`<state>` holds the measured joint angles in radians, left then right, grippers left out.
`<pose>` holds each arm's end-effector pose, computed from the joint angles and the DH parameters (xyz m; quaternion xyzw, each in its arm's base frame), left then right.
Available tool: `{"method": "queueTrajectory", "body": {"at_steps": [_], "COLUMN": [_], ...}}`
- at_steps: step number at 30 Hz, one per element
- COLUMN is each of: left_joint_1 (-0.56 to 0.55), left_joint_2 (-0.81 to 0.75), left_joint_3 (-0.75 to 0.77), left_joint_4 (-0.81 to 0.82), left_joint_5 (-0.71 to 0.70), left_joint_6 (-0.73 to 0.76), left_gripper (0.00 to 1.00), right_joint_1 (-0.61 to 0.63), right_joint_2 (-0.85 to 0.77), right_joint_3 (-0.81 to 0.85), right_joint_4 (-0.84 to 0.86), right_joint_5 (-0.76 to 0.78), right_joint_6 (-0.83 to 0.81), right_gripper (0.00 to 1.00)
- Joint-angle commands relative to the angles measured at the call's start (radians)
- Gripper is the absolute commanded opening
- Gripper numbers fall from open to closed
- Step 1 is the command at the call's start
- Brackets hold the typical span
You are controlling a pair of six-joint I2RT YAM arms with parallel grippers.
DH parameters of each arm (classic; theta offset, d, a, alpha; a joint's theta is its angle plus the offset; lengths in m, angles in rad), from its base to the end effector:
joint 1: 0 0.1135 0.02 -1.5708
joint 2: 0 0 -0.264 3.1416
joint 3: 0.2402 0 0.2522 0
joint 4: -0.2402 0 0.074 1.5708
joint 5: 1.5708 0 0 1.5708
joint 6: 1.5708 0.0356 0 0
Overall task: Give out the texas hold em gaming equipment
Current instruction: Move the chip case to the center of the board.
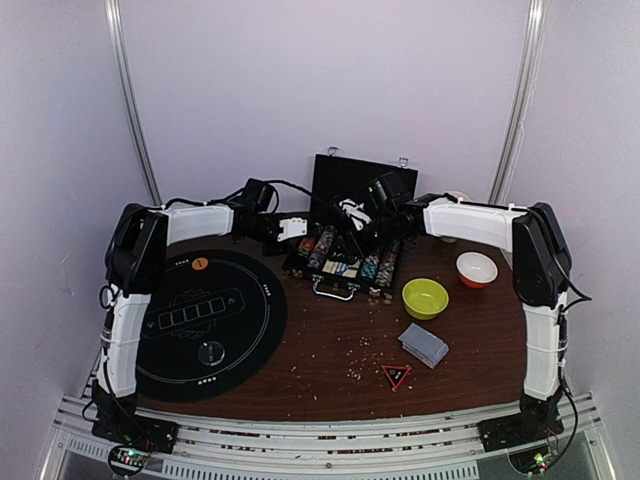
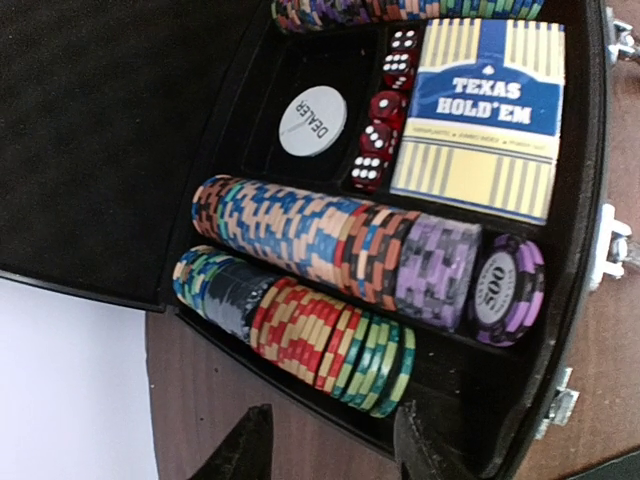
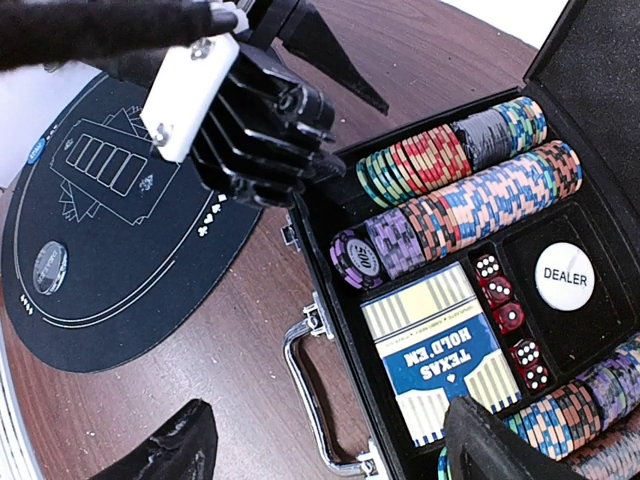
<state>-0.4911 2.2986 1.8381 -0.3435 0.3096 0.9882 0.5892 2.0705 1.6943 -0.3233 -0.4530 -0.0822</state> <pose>0.4504 -0.2532 0.1778 0.6602 0.6380 -0.0477 0.3934 0.3883 0.2783 0.2428 -0.3805 0.8029 0.3002 0.3470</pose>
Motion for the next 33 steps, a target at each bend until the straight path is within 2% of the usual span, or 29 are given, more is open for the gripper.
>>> {"method": "queueTrajectory", "body": {"at_steps": [1, 3, 6, 9, 12, 20, 27, 30, 33], "left_joint_1": [-0.01, -0.013, -0.016, -0.019, -0.022, -0.042, -0.047, -0.047, -0.046], "left_joint_2": [0.018, 0.022, 0.018, 0.011, 0.017, 0.065, 0.045, 0.015, 0.014], "left_joint_3": [-0.016, -0.01, 0.001, 0.01, 0.009, 0.012, 0.024, 0.03, 0.041], "left_joint_4": [0.084, 0.083, 0.036, -0.004, 0.012, 0.086, 0.102, 0.094, 0.085], "left_joint_5": [-0.041, -0.042, -0.008, 0.001, 0.004, -0.106, -0.111, -0.085, -0.109], "left_joint_6": [0.025, 0.02, 0.023, 0.036, 0.045, 0.044, -0.019, -0.04, -0.053], "left_gripper": [0.43, 0.45, 0.55, 0.59, 0.58, 0.49, 0.48, 0.49, 0.5], "right_joint_1": [-0.002, -0.003, -0.008, -0.009, -0.009, -0.01, -0.009, -0.006, -0.002], "right_joint_2": [-0.055, -0.06, -0.058, -0.06, -0.06, -0.071, -0.06, -0.027, 0.02], "right_joint_3": [-0.009, -0.005, 0.002, -0.002, -0.009, -0.011, -0.029, -0.018, 0.022], "right_joint_4": [-0.026, -0.043, -0.069, -0.077, -0.078, -0.093, -0.092, -0.093, -0.12], "right_joint_5": [0.016, 0.036, 0.04, 0.035, 0.03, 0.011, -0.004, 0.03, 0.02], "right_joint_6": [0.01, -0.003, -0.014, -0.012, -0.014, -0.009, 0.002, -0.045, -0.146], "right_gripper": [0.81, 0.81, 0.81, 0.81, 0.81, 0.81, 0.8, 0.78, 0.72]}}
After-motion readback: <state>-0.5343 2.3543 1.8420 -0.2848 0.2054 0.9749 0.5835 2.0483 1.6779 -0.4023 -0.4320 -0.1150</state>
